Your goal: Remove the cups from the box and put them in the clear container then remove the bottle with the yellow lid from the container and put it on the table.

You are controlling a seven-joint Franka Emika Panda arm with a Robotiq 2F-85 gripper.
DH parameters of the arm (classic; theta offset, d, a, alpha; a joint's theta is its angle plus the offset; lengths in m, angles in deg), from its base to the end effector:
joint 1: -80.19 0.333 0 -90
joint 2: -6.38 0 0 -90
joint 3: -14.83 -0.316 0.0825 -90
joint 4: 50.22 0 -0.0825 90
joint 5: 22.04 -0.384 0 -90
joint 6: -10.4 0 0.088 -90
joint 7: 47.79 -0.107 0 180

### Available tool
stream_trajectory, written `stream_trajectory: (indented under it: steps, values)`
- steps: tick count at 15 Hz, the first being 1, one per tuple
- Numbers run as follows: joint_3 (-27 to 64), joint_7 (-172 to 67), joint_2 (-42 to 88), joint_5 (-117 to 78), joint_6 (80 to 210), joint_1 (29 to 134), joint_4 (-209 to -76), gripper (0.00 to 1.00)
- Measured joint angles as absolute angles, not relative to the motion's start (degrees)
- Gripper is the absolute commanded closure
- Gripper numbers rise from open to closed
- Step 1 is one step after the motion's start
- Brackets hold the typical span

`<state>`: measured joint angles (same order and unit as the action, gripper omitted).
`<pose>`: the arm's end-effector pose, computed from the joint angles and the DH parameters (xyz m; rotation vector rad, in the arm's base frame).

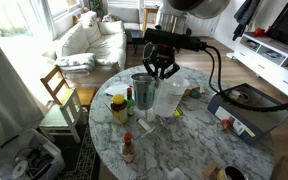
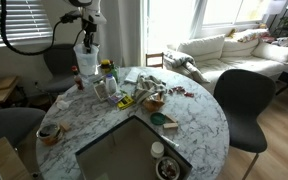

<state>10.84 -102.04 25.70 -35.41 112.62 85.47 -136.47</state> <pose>0.6458 0.1197 0.4715 -2.6888 1.2082 0.2674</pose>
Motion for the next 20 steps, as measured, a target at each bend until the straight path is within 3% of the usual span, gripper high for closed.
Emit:
stream_trajectory:
  steps: [1,20]
  values:
    - [10.9,-102.1,25.7,-35.4,112.5,85.5,-136.3,0.98]
    - [11.2,-114.8,33.9,-36.1,123.2,90.0,-134.7,0.98]
